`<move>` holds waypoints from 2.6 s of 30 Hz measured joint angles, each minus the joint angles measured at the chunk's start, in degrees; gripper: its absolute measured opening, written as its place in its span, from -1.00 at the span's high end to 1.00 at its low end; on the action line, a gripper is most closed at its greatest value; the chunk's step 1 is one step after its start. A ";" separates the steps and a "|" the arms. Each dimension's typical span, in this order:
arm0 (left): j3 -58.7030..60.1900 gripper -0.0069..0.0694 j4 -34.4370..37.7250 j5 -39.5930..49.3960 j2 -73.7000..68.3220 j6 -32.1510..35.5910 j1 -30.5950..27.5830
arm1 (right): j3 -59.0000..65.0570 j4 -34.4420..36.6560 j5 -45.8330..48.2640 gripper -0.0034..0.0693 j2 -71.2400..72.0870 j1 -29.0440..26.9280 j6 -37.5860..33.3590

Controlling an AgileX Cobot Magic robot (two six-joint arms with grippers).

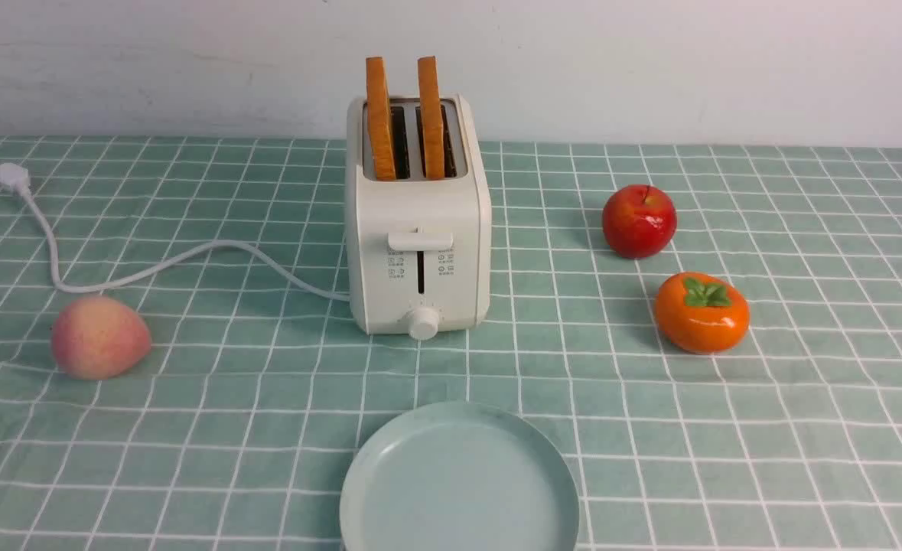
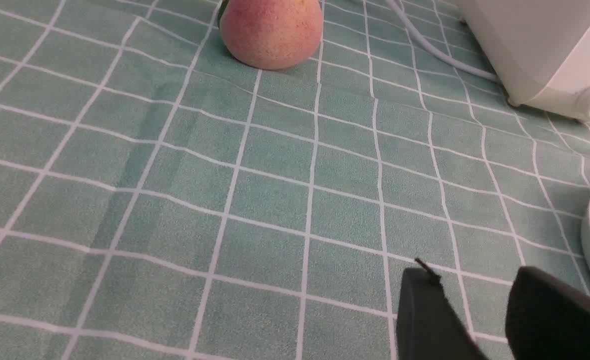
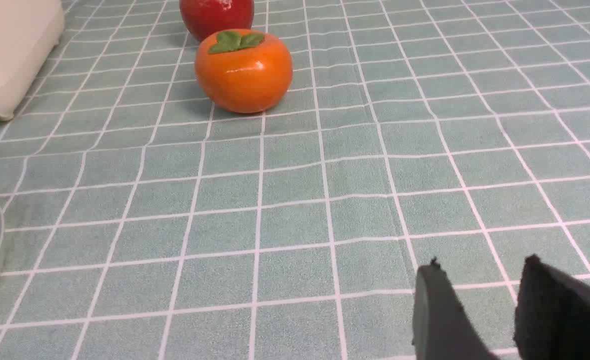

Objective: Take toasted bread from bread machine on blue coffee table place on plate.
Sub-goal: 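Reach for a toast slice standing in the toaster with the left gripper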

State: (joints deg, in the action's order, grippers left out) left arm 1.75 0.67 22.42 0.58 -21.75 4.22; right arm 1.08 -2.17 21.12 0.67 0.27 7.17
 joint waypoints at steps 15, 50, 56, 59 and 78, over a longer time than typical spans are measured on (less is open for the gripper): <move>0.00 0.19 -1.30 -0.83 0.00 0.00 0.00 | 0.00 0.00 0.00 0.25 0.00 0.00 0.00; -27.20 0.86 7.19 -8.34 -5.57 -18.26 0.00 | 0.37 53.77 -28.29 0.25 0.00 0.00 7.73; -45.41 0.86 6.29 25.85 -27.51 -7.27 0.00 | -1.86 54.04 -17.45 0.25 0.00 0.14 6.66; -49.19 0.86 9.57 32.09 -36.24 -0.82 0.00 | -6.91 49.54 -2.30 0.27 -0.30 0.50 4.23; -87.07 0.86 27.29 28.16 -89.62 20.39 9.36 | -33.27 30.36 44.37 0.94 -31.02 0.58 -8.73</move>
State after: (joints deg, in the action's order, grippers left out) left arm -85.32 27.96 50.58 -89.04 -1.37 13.58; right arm -32.20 28.19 65.49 -30.35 0.85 -1.56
